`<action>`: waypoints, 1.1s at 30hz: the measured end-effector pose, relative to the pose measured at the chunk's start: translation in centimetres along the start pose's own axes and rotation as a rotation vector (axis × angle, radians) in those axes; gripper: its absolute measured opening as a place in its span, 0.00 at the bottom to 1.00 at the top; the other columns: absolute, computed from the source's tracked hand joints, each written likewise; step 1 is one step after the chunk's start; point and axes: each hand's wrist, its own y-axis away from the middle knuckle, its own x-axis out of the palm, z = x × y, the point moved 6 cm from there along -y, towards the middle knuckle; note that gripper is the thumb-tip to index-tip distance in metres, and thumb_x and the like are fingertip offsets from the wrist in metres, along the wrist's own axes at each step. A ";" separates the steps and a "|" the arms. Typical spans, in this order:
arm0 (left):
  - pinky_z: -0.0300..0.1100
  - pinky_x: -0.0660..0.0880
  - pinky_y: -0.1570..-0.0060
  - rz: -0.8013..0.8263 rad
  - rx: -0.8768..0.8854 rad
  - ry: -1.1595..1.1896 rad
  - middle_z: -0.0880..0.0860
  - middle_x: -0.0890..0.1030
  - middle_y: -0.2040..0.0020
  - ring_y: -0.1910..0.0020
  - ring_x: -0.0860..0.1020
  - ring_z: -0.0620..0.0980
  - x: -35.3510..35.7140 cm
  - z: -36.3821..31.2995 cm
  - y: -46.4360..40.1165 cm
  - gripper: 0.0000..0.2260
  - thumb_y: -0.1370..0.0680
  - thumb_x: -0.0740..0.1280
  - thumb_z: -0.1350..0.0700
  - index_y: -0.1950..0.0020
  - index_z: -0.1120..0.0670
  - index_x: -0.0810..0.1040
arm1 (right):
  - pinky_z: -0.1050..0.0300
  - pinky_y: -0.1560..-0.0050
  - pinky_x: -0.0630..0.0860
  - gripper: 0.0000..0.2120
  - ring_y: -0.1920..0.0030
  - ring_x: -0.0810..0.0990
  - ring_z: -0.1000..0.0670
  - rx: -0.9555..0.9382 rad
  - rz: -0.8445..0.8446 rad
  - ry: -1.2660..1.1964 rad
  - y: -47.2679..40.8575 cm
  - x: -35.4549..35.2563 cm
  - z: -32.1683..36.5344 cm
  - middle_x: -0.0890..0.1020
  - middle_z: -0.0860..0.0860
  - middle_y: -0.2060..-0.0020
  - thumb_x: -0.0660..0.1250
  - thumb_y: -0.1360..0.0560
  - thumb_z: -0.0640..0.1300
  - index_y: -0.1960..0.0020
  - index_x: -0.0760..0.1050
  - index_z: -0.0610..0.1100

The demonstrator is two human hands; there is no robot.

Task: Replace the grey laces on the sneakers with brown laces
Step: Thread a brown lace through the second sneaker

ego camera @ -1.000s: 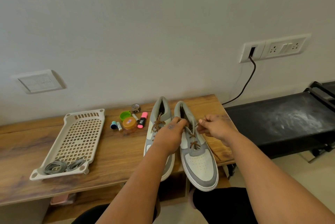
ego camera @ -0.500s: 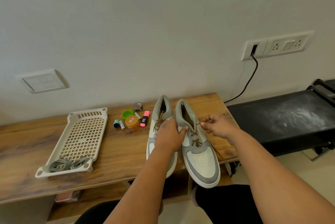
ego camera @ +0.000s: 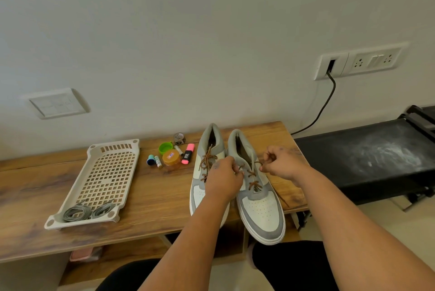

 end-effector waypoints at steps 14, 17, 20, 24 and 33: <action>0.44 0.74 0.50 0.052 0.152 0.074 0.48 0.78 0.51 0.51 0.76 0.47 1.3 -1.1 1.2 0.02 0.21 0.68 0.52 0.52 0.48 0.75 | 0.49 0.46 0.81 0.11 0.54 0.83 0.49 0.151 0.189 -0.174 0.1 2.2 -0.8 0.84 0.46 0.56 0.66 0.21 0.48 0.47 0.79 0.40; 0.42 0.71 0.57 0.099 0.080 0.083 0.47 0.78 0.57 0.56 0.75 0.47 1.2 -0.7 1.2 0.05 0.19 0.65 0.51 0.54 0.49 0.73 | 0.49 0.44 0.81 0.08 0.50 0.83 0.47 0.146 0.221 -0.191 0.2 2.2 -0.9 0.85 0.45 0.53 0.69 0.22 0.43 0.47 0.79 0.39; 0.41 0.71 0.58 0.186 0.044 0.069 0.47 0.77 0.60 0.58 0.75 0.47 0.9 -0.2 1.5 0.09 0.21 0.67 0.48 0.54 0.53 0.76 | 0.51 0.45 0.81 0.06 0.49 0.83 0.47 0.118 0.248 -0.171 0.5 1.7 -1.0 0.84 0.45 0.53 0.71 0.26 0.35 0.49 0.80 0.40; 0.42 0.75 0.51 0.329 0.022 0.108 0.48 0.81 0.53 0.51 0.78 0.46 1.2 0.0 2.4 0.12 0.29 0.77 0.49 0.52 0.53 0.81 | 0.55 0.50 0.81 0.11 0.53 0.81 0.50 0.095 0.290 -0.071 0.9 1.5 -1.0 0.82 0.47 0.56 0.72 0.29 0.30 0.51 0.81 0.43; 0.47 0.78 0.48 0.253 -0.136 0.384 0.50 0.82 0.58 0.56 0.78 0.46 2.0 0.9 2.7 0.03 0.25 0.74 0.56 0.56 0.52 0.81 | 0.51 0.43 0.80 0.09 0.50 0.82 0.51 0.059 0.259 0.103 1.5 2.0 -0.1 0.84 0.50 0.55 0.79 0.33 0.42 0.54 0.83 0.45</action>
